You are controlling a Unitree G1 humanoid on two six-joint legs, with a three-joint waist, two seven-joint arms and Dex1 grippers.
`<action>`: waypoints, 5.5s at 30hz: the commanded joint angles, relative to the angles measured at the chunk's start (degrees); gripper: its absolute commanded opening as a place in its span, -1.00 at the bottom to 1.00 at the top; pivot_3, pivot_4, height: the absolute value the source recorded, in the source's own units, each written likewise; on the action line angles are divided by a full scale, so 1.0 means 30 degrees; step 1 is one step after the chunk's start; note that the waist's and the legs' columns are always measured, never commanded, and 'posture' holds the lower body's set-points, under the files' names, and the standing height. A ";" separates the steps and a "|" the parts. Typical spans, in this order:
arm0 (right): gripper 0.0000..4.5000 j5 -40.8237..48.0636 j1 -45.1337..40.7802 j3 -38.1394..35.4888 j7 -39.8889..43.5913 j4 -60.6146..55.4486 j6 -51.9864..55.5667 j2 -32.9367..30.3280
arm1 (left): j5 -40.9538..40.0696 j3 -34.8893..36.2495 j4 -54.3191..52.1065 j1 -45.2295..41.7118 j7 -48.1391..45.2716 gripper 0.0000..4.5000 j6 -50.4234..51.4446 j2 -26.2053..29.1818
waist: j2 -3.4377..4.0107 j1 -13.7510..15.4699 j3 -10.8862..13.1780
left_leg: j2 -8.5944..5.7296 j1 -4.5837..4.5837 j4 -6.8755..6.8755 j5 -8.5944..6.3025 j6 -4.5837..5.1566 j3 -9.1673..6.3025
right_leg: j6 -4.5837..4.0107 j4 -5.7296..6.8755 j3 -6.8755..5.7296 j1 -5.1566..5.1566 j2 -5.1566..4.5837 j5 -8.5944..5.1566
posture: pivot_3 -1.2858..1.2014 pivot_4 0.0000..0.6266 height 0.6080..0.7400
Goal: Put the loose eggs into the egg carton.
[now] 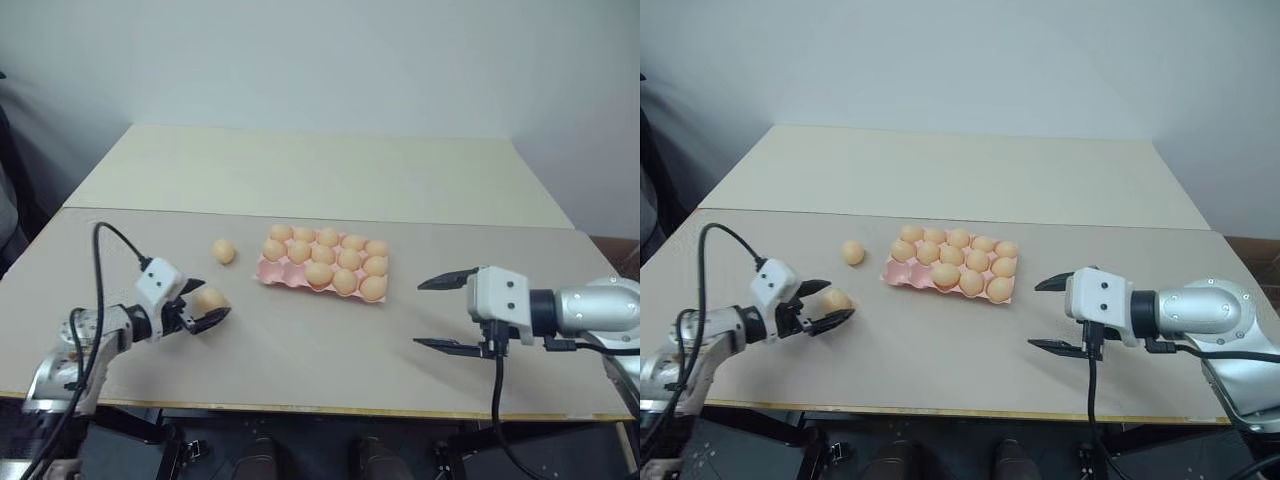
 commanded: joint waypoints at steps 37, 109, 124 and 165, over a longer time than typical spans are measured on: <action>1.00 -0.0088 0.0286 -0.0807 -0.2960 -0.2146 0.1186 0.0380 | 0.0268 -0.2796 0.3790 -0.6807 -0.2354 0.12 -0.4761 -0.4661 | -0.0014 0.0004 -0.0007 | -0.0024 -0.0007 0.0026 0.0004 0.0008 -0.0043 | 0.0156 -0.0002 0.0018 0.0035 0.0039 0.0092 | 0.03 -0.52 1.00; 1.00 -0.0713 -0.0721 0.0578 -0.2728 -0.0899 0.0609 0.0837 | -0.0239 0.3132 -0.1178 -0.2358 0.5322 0.99 0.1646 -0.1736 | -0.0047 -0.0027 -0.0026 | -0.0022 -0.0008 0.0020 0.0002 0.0004 -0.0032 | 0.0151 -0.0015 0.0004 0.0033 0.0013 0.0092 | 0.03 -0.52 1.00; 1.00 -0.0882 0.0280 -0.0212 -0.3369 -0.1975 0.1355 0.0602 | 0.2651 -0.0363 0.9486 -0.9898 0.5710 0.99 -0.1420 -0.4582 | -0.0061 -0.0044 -0.0027 | -0.0041 -0.0044 0.0026 0.0003 0.0010 -0.0049 | 0.0172 -0.0029 0.0003 0.0035 0.0026 0.0110 | 0.03 -0.52 1.00; 1.00 -0.1558 0.0842 -0.0387 -0.3968 -0.2457 0.1699 0.0813 | 0.1321 -0.2272 0.3825 -0.7017 -0.0392 -0.13 -0.2755 -0.4473 | -0.0061 0.0014 -0.0027 | -0.0043 -0.0037 0.0054 0.0010 0.0018 -0.0065 | 0.0183 -0.0009 -0.0003 0.0049 0.0020 0.0113 | 0.03 -0.52 1.00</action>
